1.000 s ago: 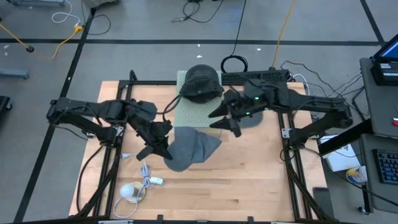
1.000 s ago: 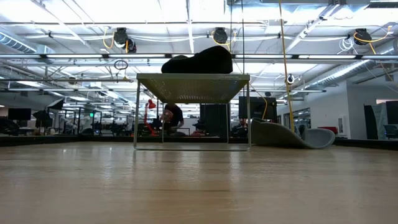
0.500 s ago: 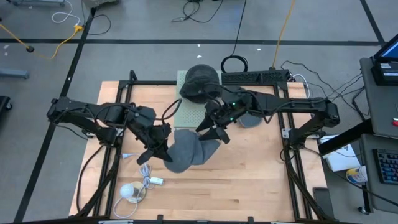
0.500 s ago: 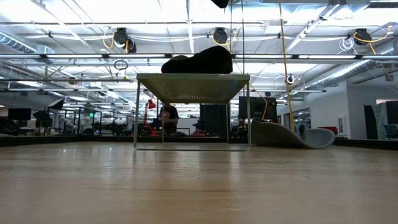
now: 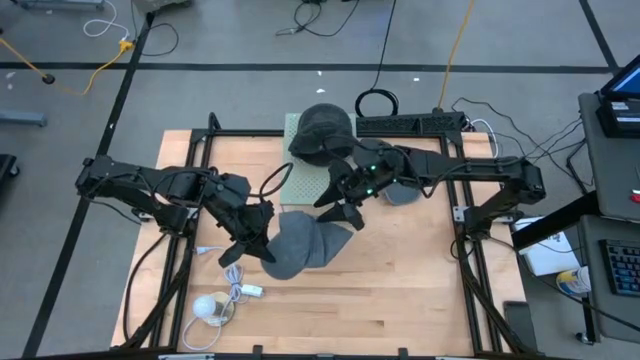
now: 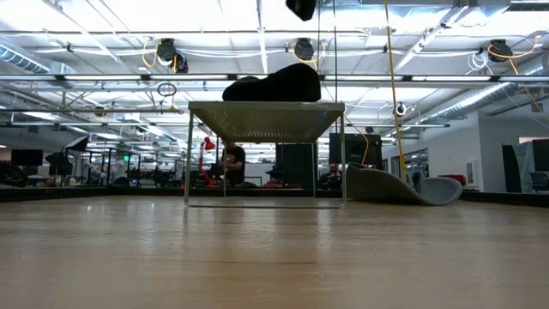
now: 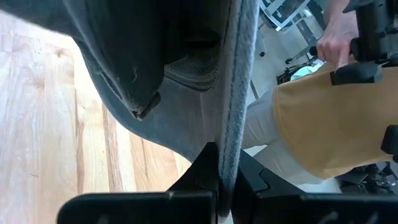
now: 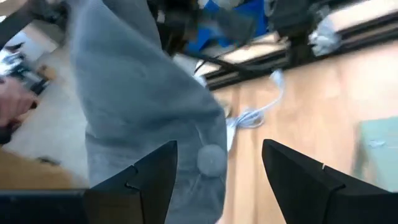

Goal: Pick & Place hat
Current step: Put the left gray cap on the shelf

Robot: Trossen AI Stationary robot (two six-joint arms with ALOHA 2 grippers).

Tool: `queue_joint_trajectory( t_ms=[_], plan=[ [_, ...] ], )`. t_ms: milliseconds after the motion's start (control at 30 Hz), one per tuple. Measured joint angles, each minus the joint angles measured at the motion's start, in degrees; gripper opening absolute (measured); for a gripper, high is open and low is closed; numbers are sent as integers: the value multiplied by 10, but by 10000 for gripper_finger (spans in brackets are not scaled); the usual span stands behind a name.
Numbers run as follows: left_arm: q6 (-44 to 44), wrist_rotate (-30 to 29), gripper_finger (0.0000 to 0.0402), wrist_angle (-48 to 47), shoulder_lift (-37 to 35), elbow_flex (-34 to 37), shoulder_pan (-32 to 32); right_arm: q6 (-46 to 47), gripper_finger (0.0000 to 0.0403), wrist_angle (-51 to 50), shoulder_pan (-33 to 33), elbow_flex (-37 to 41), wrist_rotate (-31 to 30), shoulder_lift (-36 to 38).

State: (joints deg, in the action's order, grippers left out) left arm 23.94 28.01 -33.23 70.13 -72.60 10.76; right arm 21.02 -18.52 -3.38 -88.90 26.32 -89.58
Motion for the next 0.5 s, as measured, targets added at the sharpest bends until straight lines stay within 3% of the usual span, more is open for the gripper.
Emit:
queue_joint_trajectory(
  t_ms=[133, 367, 500],
  plan=[
    [-2, 0, 7, -1, 0, 0, 0, 22, 231, 4, 3, 2, 52, -16],
    [4, -1, 7, -23, 0, 0, 0, 43, 229, 65, 9, 1, 89, -31],
    [16, -18, 7, -40, 0, 0, 0, 76, 200, 82, 9, 0, 141, -29]
  ],
)
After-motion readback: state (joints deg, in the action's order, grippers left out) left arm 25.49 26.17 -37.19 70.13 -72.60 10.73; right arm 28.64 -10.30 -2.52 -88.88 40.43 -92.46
